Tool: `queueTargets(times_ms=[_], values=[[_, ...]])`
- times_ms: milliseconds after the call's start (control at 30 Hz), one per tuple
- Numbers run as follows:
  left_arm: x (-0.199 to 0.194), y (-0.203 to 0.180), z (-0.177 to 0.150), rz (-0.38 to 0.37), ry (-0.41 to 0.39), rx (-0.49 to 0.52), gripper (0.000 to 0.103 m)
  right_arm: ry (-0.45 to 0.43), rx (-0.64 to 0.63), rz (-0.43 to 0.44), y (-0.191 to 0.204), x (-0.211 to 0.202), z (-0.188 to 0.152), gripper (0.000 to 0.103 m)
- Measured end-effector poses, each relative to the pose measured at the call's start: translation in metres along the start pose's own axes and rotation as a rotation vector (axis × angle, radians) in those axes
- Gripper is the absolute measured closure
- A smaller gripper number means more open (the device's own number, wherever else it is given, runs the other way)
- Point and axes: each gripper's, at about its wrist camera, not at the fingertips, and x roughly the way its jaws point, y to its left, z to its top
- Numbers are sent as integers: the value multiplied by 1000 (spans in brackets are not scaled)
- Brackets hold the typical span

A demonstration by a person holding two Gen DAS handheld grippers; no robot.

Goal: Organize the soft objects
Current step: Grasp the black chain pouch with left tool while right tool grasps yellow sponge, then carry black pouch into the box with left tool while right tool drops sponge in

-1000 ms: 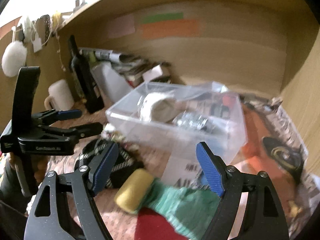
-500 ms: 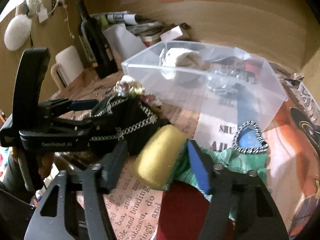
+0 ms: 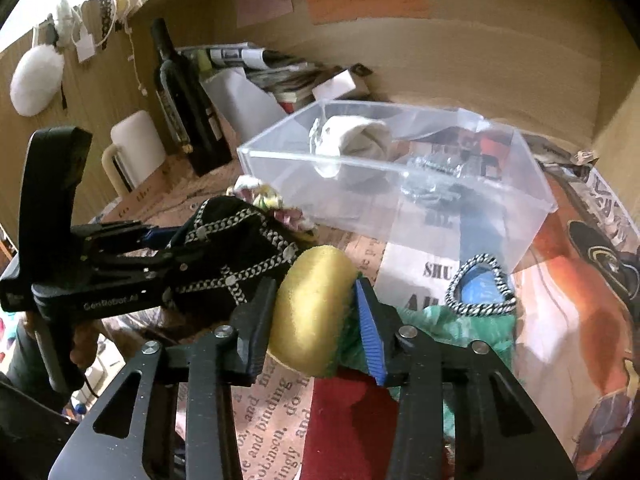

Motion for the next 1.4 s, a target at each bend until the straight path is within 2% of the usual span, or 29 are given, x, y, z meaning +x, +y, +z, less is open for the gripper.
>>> queueTargets(times_ms=[200, 400, 833, 1133, 1400], values=[[-20, -4, 11, -2, -58, 9, 69, -63, 21, -17, -9, -17, 9, 66], [-38, -6, 23, -38, -120, 18, 69, -126, 33, -43, -15, -31, 21, 66], [-61, -23, 78, -37, -287, 40, 69, -265, 51, -117, -38, -52, 54, 66], [-31, -30, 114, -10, -294, 54, 69, -291, 51, -165, -62, -45, 75, 66], [18, -34, 132, -46, -200, 55, 69, -217, 42, -195, -85, -15, 85, 66]])
